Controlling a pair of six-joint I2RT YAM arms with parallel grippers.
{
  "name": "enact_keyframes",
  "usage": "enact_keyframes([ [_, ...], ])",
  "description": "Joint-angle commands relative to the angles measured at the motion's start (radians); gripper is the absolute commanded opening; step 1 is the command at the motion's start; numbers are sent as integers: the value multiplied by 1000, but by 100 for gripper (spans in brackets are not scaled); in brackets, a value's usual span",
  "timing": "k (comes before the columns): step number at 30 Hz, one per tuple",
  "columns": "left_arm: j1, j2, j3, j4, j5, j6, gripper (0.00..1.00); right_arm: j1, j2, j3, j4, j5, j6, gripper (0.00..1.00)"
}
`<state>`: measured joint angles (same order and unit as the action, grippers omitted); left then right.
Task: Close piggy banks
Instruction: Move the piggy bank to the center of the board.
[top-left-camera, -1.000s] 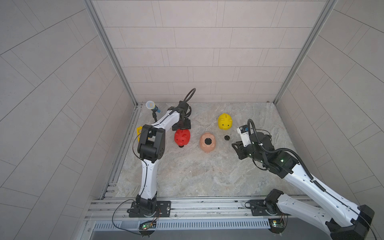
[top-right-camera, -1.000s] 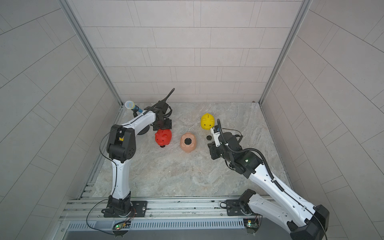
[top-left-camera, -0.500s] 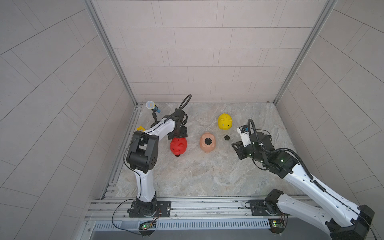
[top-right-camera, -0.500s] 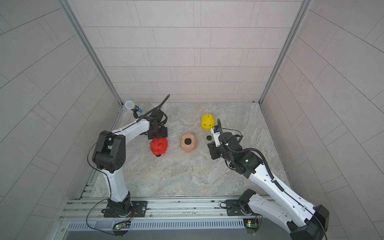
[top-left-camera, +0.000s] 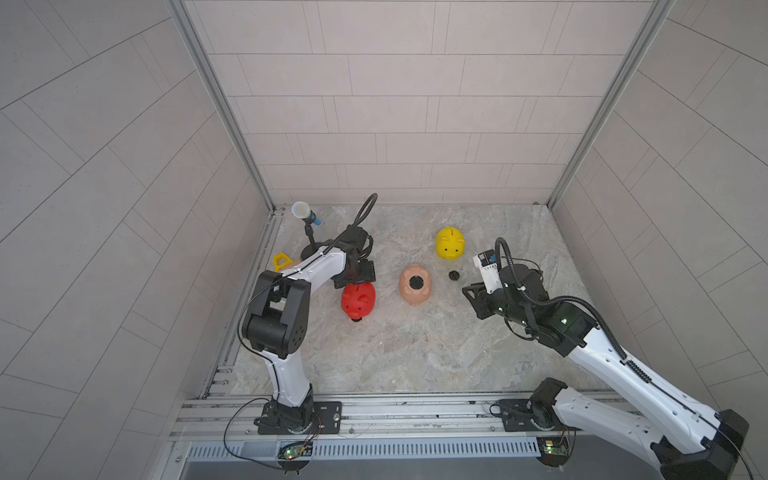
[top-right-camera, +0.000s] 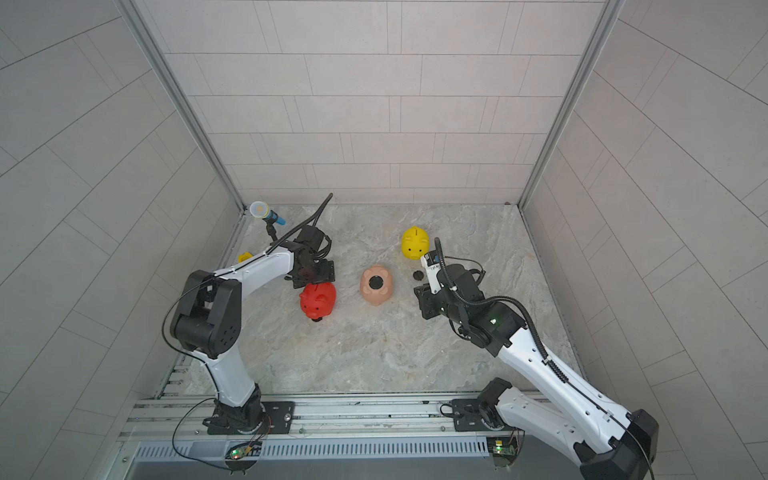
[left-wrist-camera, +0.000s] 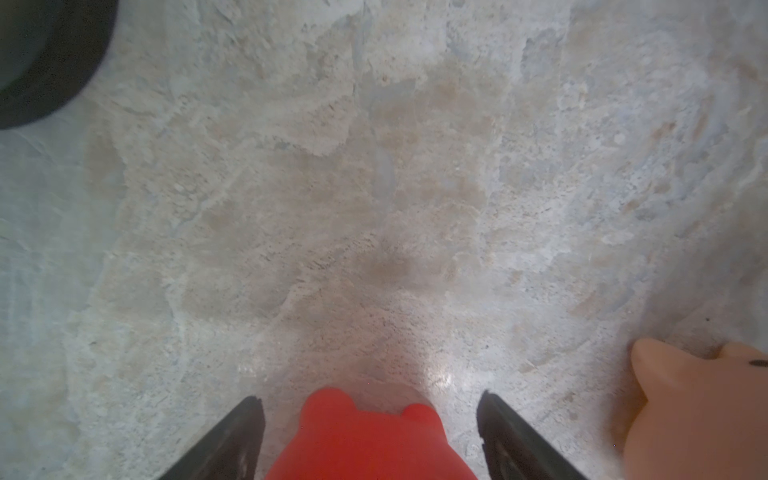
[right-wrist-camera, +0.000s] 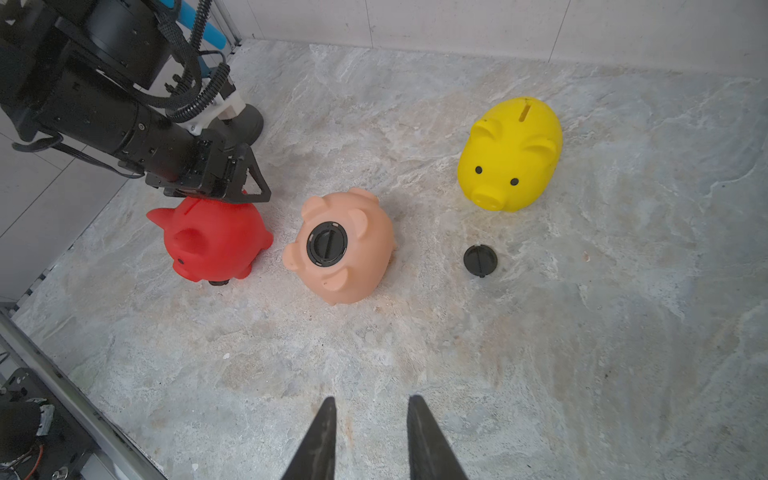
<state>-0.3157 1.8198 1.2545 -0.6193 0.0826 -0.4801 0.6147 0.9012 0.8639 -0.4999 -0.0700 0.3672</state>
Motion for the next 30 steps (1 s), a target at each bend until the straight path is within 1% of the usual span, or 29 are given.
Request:
enact_keyframes([
  [1, -21, 6, -34, -82, 17, -11, 88, -3, -16, 7, -15, 15, -1, 31],
  [10, -20, -98, -7, -120, -23, -2, 92, -3, -15, 7, -17, 12, -2, 32],
  [18, -21, -272, -6, -119, -17, 6, 93, -3, -8, 12, -24, 3, -6, 35],
  [20, -19, -330, -53, -89, 5, -7, 93, -3, -9, 13, -25, -2, -5, 36],
  [22, -19, -393, -109, -66, 16, -29, 90, -3, -6, 15, -24, -9, -5, 37],
  [23, -21, -435, -142, -50, 20, -45, 88, -3, -4, 16, -27, -12, -5, 38],
  [25, -20, -525, -230, 11, 49, -72, 87, -3, 2, 23, -34, -19, -7, 38],
  [30, -20, -724, -395, 66, 26, -124, 86, -3, 26, 19, -14, -55, -2, 39],
])
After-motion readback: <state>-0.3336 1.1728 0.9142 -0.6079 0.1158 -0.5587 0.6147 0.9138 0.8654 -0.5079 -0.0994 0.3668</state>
